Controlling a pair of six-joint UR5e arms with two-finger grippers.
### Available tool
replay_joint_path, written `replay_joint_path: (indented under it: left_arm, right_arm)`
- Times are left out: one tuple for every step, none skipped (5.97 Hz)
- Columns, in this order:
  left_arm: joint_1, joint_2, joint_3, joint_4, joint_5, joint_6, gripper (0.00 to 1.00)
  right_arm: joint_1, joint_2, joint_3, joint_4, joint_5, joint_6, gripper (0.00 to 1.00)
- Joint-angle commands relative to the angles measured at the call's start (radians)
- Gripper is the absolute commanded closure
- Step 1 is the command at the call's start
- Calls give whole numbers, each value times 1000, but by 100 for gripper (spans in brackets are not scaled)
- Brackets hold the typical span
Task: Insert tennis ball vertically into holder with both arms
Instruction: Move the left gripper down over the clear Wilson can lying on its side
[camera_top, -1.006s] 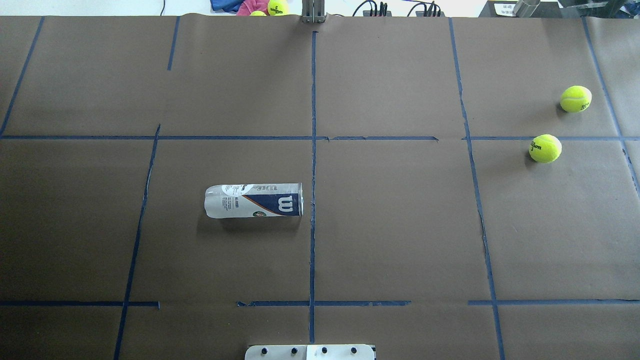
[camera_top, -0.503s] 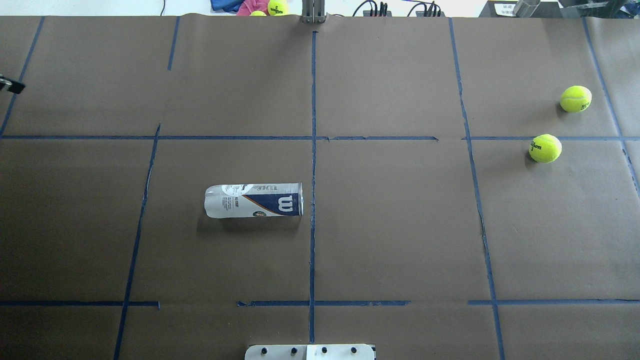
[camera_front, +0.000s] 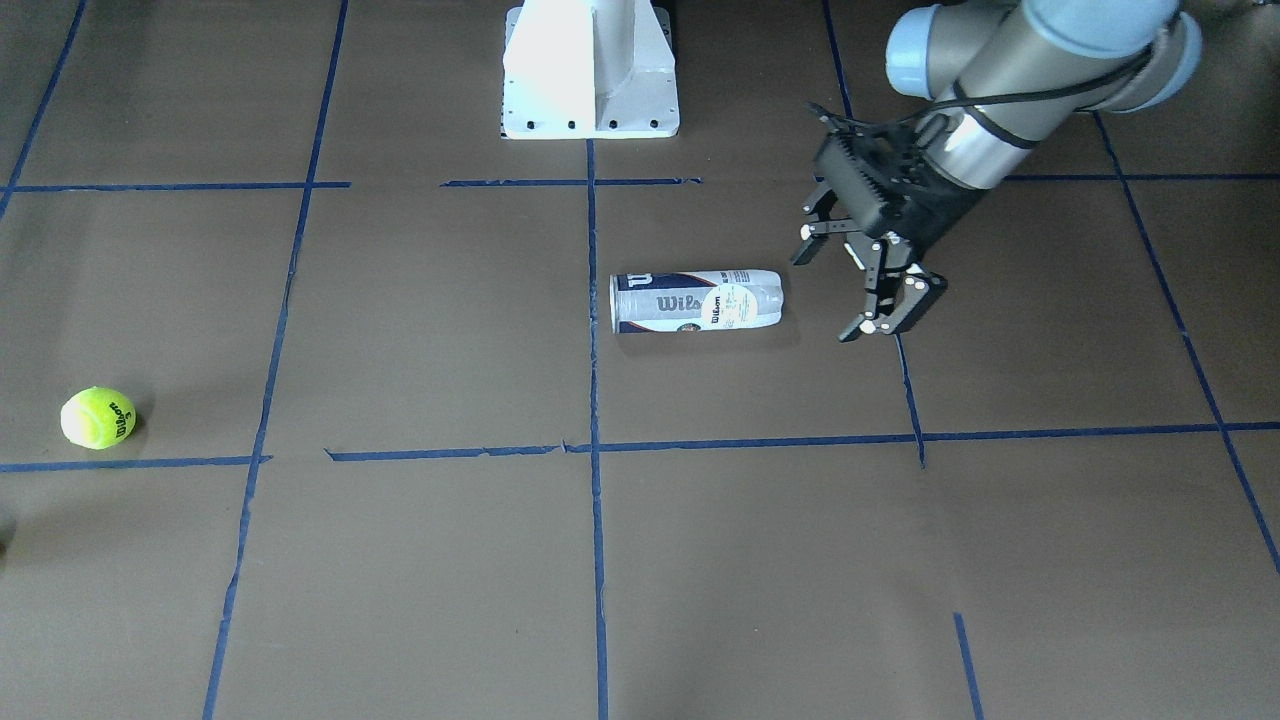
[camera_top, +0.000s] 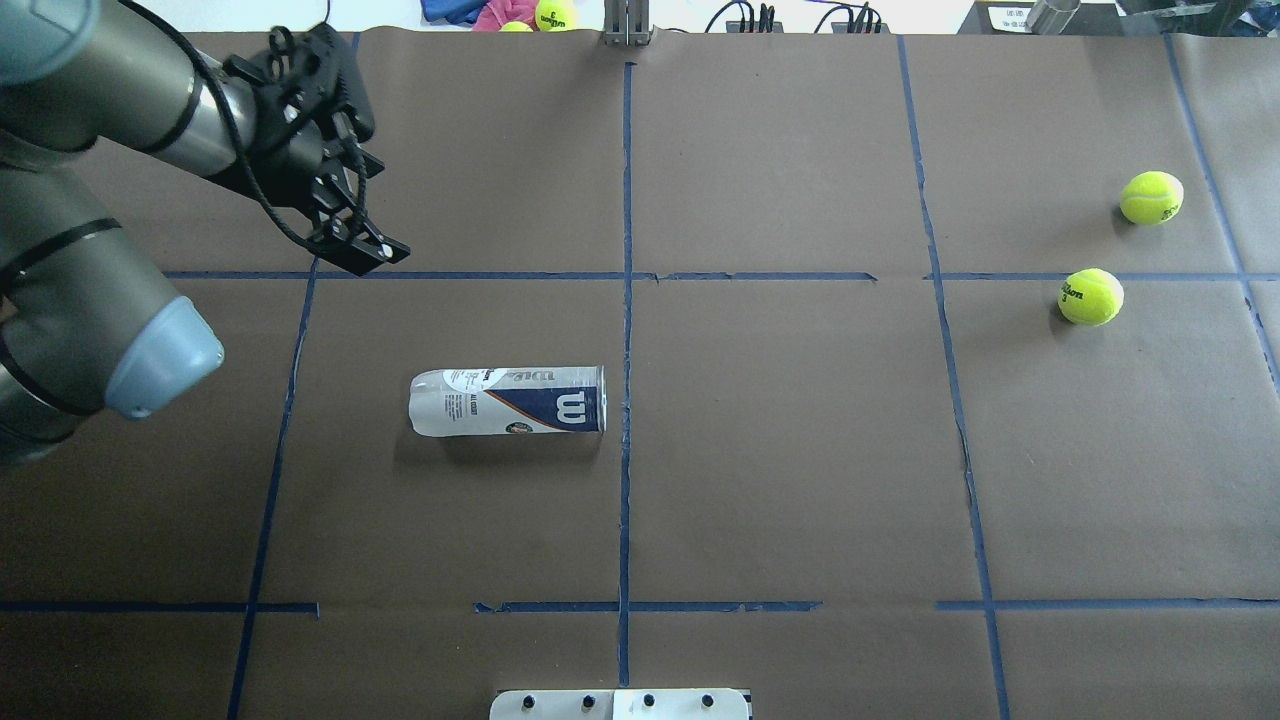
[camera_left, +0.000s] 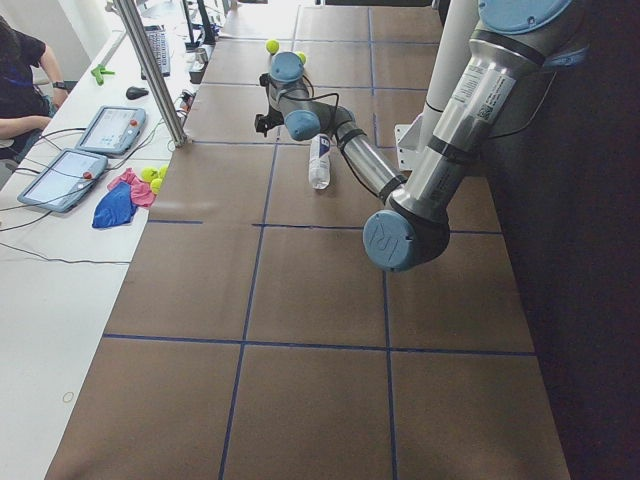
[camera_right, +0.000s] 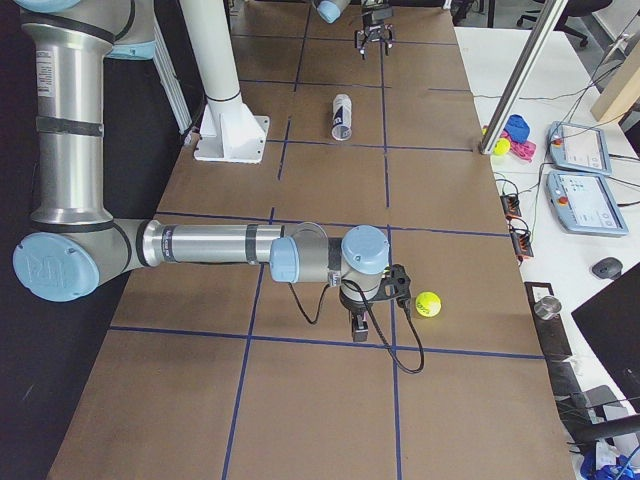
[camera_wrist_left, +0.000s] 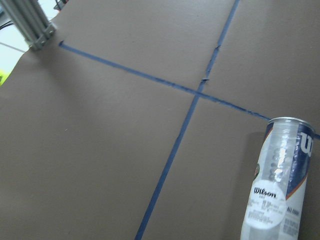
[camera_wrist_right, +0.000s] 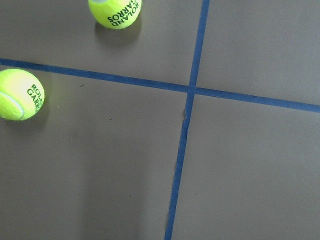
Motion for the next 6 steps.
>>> replay_joint_path:
  left_arm:
    - [173, -100, -1, 188, 181, 7, 0]
    - [262, -166, 0, 325, 291, 27, 0]
    - [328, -238, 23, 445, 391, 52, 0]
    - [363, -295, 63, 519, 436, 53, 0]
    - [365, -349, 151, 521, 441, 53, 0]
    - [373, -369, 216, 521, 483, 53, 0]
  right_arm:
    - [0, 0, -1, 0, 9, -1, 0]
    - [-1, 0, -1, 0, 9, 0, 0]
    - [-1, 0, -1, 0, 9, -1, 0]
    - [-1, 0, -1, 0, 9, 0, 0]
    - [-3, 0, -1, -2, 9, 0, 0]
    - [-7, 0, -1, -2, 9, 0, 0]
